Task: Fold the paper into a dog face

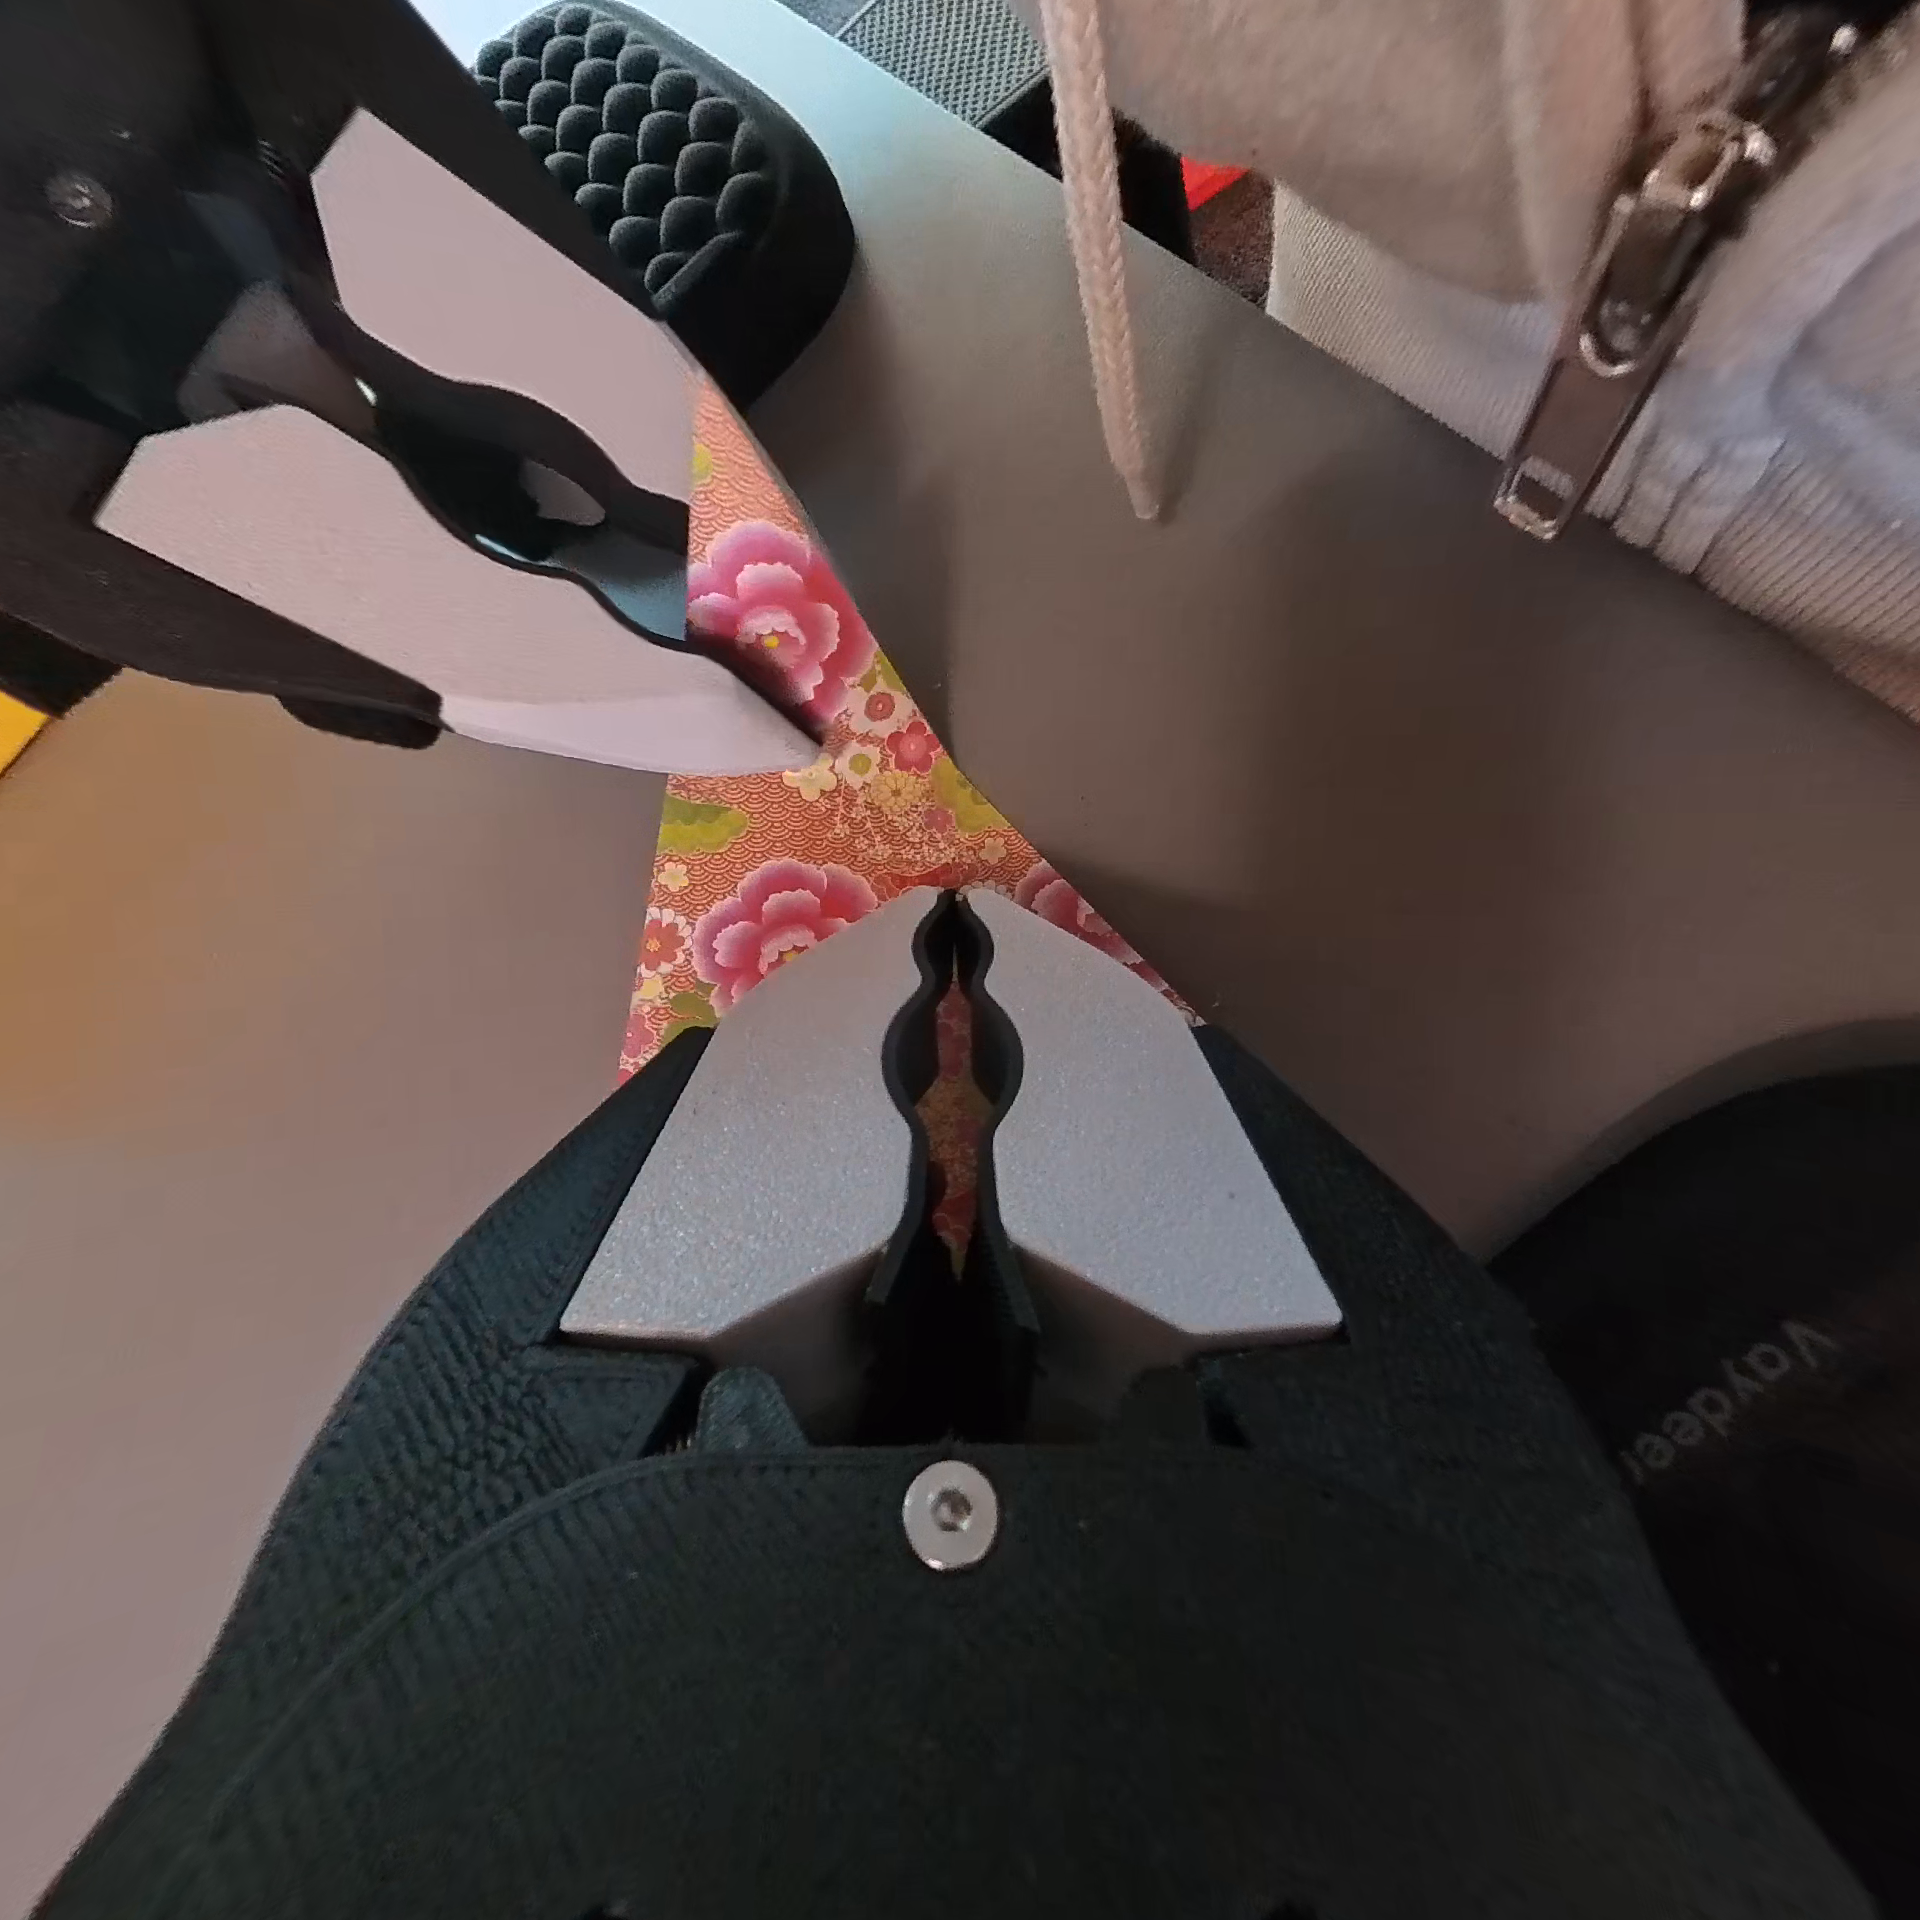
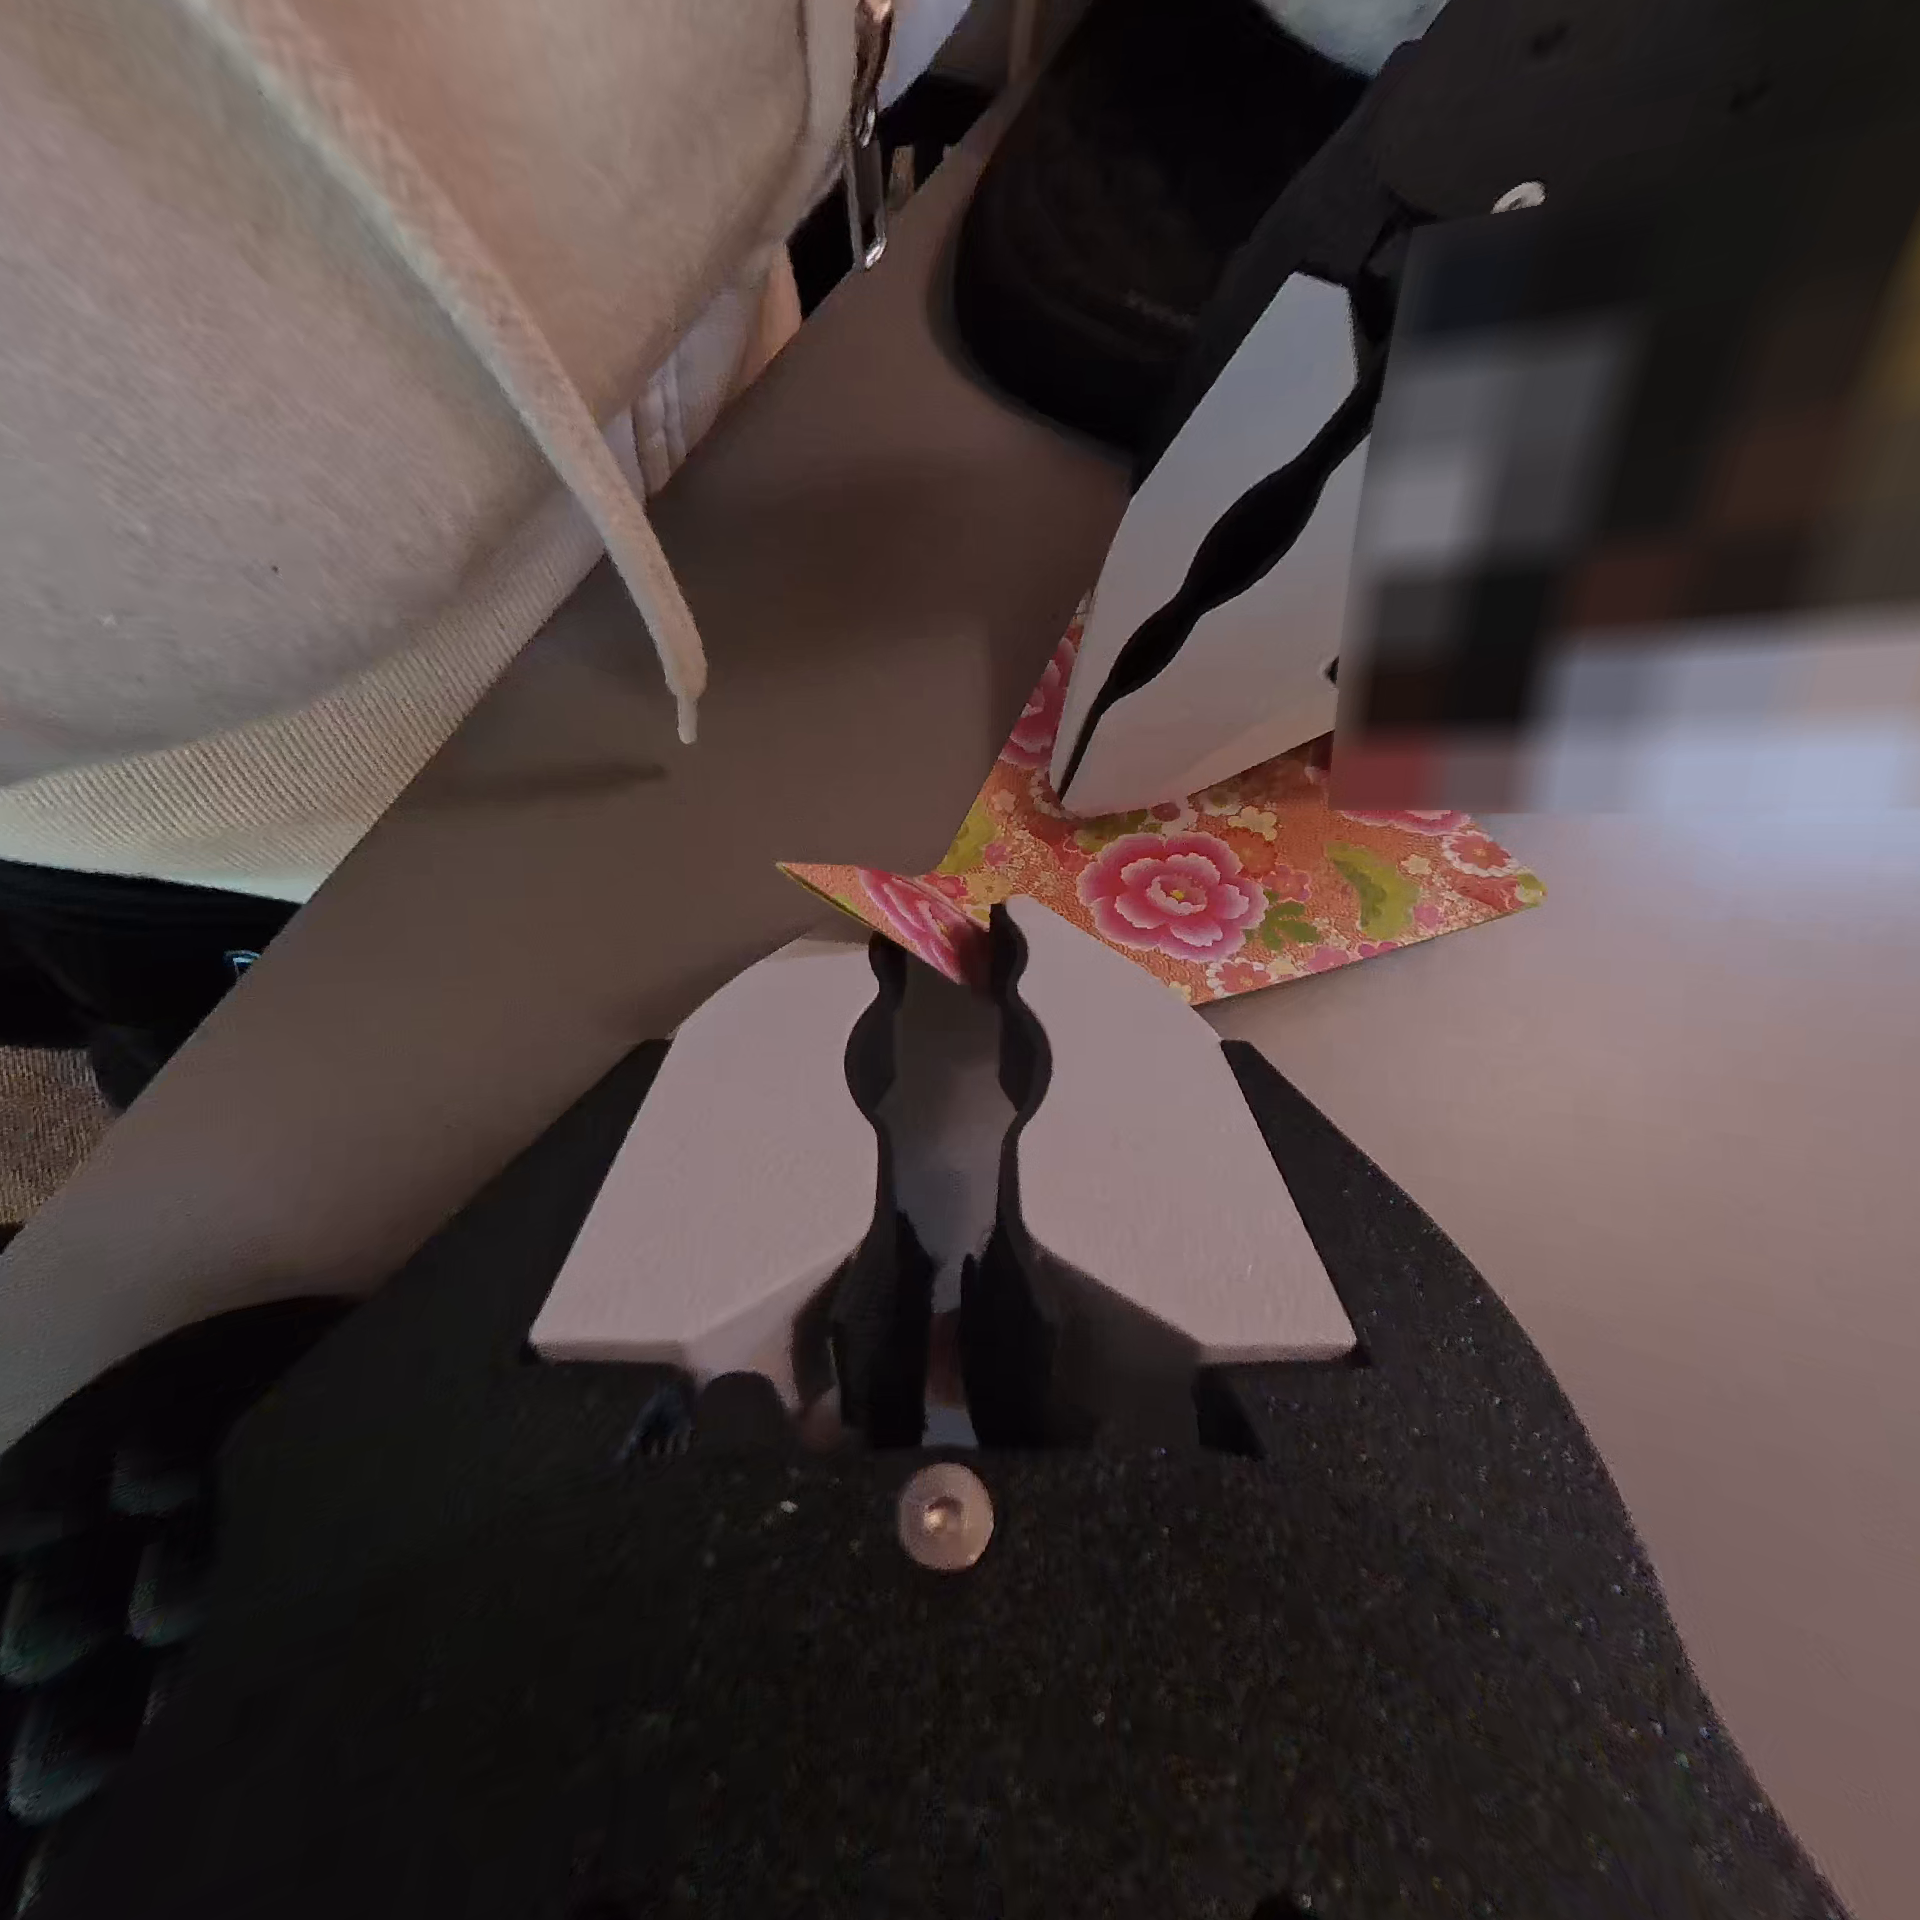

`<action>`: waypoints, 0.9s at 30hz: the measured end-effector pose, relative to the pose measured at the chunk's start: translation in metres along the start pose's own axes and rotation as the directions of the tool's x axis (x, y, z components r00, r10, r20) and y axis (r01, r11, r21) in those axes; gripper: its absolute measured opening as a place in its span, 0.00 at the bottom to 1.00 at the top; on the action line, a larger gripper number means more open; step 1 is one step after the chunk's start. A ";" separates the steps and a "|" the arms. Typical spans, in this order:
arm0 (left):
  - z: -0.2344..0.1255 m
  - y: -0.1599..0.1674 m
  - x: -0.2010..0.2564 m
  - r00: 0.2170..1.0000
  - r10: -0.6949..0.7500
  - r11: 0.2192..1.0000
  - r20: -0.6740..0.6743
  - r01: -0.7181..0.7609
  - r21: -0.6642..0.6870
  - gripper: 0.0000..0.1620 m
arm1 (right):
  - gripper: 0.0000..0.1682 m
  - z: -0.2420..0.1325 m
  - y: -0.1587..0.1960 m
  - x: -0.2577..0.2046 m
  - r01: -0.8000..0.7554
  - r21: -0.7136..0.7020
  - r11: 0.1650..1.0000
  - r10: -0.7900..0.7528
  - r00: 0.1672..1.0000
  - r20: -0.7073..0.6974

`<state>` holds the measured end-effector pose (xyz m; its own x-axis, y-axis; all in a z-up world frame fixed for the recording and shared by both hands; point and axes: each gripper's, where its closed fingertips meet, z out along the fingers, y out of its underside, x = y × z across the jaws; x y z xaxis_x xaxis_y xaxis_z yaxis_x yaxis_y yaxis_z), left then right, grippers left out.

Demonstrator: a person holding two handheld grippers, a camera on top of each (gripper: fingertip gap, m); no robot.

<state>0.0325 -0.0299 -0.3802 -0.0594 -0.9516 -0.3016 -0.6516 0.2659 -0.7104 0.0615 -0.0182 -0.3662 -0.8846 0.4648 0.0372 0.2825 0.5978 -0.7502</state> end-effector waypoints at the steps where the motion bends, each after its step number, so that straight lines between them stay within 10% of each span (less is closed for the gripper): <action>1: 0.000 0.000 0.000 1.000 0.000 1.000 0.000 0.000 0.000 0.00 | 0.09 0.002 0.002 0.000 0.004 -0.014 1.000 -0.004 1.000 0.006; 11: 0.000 0.000 0.000 1.000 0.000 1.000 -0.006 0.000 0.001 0.00 | 0.04 0.000 0.005 0.000 -0.178 0.020 0.984 0.175 0.980 0.096; 27: -0.001 0.001 0.000 1.000 0.004 1.000 -0.006 -0.004 0.003 0.00 | 0.02 -0.003 0.020 0.020 -0.830 0.003 0.557 0.816 0.548 0.185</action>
<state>0.0313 -0.0300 -0.3806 -0.0662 -0.9515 -0.3005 -0.6491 0.2698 -0.7113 0.0505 0.0052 -0.3782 -0.3230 0.6215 -0.7137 0.8908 -0.0551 -0.4511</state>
